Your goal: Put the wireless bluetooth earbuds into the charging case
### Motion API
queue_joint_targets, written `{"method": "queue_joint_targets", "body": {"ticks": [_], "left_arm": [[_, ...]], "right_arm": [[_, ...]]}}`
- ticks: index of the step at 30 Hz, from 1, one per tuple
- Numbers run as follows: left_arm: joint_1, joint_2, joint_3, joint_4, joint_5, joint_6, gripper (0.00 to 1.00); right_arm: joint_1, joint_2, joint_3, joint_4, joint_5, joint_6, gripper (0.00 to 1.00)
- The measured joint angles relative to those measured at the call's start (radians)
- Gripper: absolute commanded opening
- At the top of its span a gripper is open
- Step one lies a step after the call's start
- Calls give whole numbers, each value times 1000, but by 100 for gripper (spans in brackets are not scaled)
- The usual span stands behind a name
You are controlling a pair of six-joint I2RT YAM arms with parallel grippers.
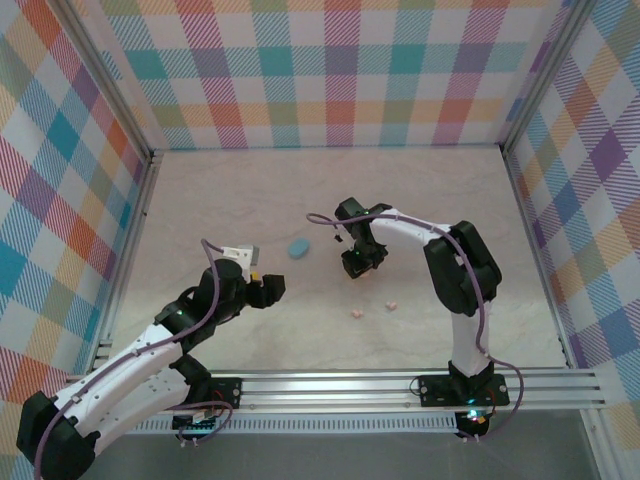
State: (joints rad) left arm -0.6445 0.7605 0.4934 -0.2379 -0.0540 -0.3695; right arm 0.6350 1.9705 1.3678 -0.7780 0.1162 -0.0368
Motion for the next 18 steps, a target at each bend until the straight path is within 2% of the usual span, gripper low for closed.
{"method": "queue_joint_targets", "body": {"ticks": [9, 14, 18], "left_arm": [[7, -1, 0, 0, 19, -33, 77], [43, 16, 29, -4, 123, -109, 77], [64, 92, 137, -31, 225, -183, 73]], "right_arm": [[8, -122, -7, -10, -50, -39, 37], [38, -240, -14, -5, -108, -86, 37], [72, -348, -31, 23, -155, -132, 38]]}}
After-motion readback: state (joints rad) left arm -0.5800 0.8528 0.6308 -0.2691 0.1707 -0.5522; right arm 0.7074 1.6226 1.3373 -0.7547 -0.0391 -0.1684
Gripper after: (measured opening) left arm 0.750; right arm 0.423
